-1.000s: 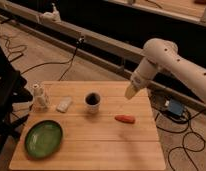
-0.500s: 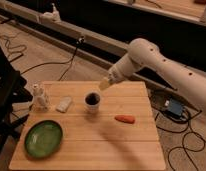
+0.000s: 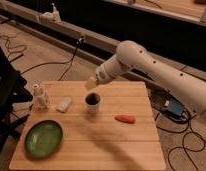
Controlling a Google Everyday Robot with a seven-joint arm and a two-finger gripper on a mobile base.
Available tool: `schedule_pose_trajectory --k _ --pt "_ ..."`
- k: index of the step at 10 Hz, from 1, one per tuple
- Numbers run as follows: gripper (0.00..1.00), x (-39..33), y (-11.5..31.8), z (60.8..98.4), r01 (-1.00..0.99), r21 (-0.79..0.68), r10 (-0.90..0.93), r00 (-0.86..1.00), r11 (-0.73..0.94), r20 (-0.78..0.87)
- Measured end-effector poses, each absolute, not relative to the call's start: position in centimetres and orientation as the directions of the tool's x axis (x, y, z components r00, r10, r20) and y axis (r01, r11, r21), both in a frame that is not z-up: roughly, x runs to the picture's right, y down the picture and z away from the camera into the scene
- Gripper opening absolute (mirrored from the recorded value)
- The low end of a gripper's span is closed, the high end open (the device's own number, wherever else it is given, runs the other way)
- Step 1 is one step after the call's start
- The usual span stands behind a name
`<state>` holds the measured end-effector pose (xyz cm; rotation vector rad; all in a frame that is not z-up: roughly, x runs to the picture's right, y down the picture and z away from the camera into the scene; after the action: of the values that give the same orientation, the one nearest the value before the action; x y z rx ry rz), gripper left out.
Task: Knock the bottle over
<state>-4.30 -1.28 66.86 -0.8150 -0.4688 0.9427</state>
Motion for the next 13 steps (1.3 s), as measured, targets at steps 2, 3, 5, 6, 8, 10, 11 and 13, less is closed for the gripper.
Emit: schedule_pose_trajectory --k 2,3,5,6,8,10,11,13 --pt "0.0 -4.7 -2.3 68.0 -0.528 -0.787 0.869 0.495 0.319 0.019" --pt "0.0 -6.2 -2.7 69.4 -0.515 -0.801 0.877 0.48 0.306 0.026" --pt "0.0 -10.7 -1.7 73.2 -0.453 -0.845 0.872 0.489 0.284 0.03" --pt "0.0 -12.8 -0.8 75.1 -0.425 -0.864 0.868 0.495 0.271 0.029" --pt "0.0 -15.0 -0.7 77.3 -0.393 -0.883 0.871 0.49 0.258 0.036" --pt "0.0 -18.0 -1.9 77.8 -0.337 -0.911 0.894 0.442 0.239 0.071" --pt "0.0 -18.2 -1.9 77.8 -0.332 -0.913 0.896 0.439 0.237 0.073" --pt "0.0 -17.9 -2.0 77.8 -0.336 -0.911 0.897 0.436 0.237 0.073"
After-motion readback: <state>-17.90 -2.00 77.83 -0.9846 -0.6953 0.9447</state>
